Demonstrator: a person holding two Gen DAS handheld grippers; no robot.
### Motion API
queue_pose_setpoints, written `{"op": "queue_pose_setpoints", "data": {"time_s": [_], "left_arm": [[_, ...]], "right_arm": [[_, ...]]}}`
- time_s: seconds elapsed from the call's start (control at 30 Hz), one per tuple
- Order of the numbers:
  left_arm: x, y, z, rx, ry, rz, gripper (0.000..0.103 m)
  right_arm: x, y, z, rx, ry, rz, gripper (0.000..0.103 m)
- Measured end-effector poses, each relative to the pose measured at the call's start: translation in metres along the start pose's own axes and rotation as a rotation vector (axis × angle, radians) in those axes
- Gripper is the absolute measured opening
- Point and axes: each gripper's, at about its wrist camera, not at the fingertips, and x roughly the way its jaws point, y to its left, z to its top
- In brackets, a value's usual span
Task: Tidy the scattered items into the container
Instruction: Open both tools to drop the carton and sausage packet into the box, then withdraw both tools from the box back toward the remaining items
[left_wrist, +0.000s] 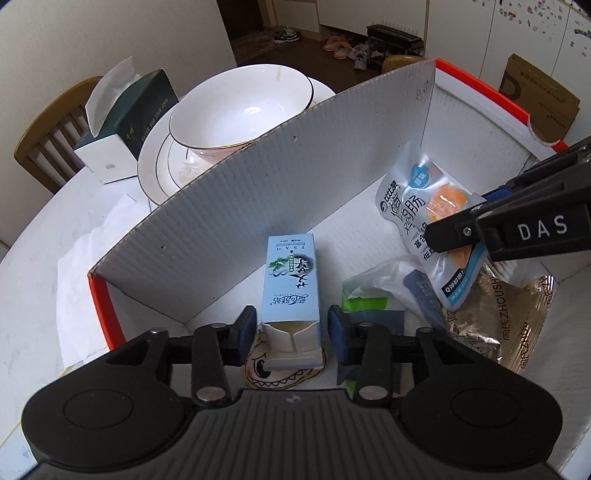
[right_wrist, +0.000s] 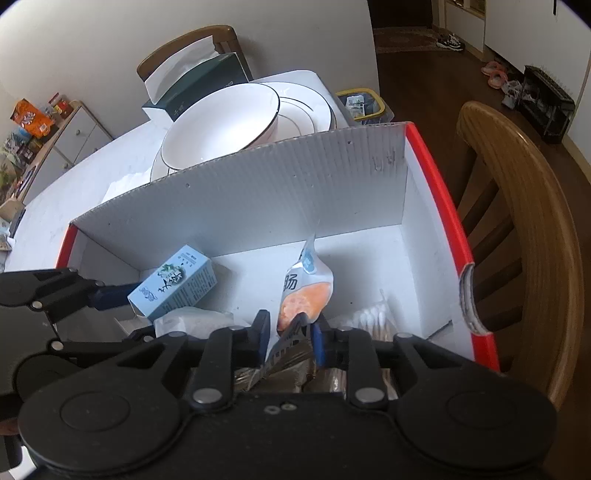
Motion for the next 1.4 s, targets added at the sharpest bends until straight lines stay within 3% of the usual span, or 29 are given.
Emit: {"op": "queue_pose_setpoints", "data": {"time_s": [0.27, 0.4, 0.5, 0.8, 1.4], "left_arm": [[-0.013, -0.004, -0.005, 0.000, -0.033, -0.011, 0.047], [-0.022, -0.002, -0.008, -0.020, -0.063, -0.025, 0.048], [-0.031, -0.001, -0.012, -0.048, -0.092, -0.032, 0.055], [-0.062, 0.002, -0.026, -0.114, -0.170, -0.083, 0.056], [-0.124, 0.010, -0.068, -0.143, -0.318, -0.155, 0.064]], "right_arm": [[-0.014, 0.005, -0.003, -0.071, -0.014, -0.031, 0.033], [-0.023, 0.004, -0.007, -0.092, -0.029, -0.046, 0.042], [-0.031, 0.002, -0.009, -0.097, -0.035, -0.046, 0.045], [-0.055, 0.013, -0.018, -0.148, -0.074, -0.025, 0.058], [-0.096, 0.059, -0.048, -0.258, -0.157, -0.058, 0.072]]}}
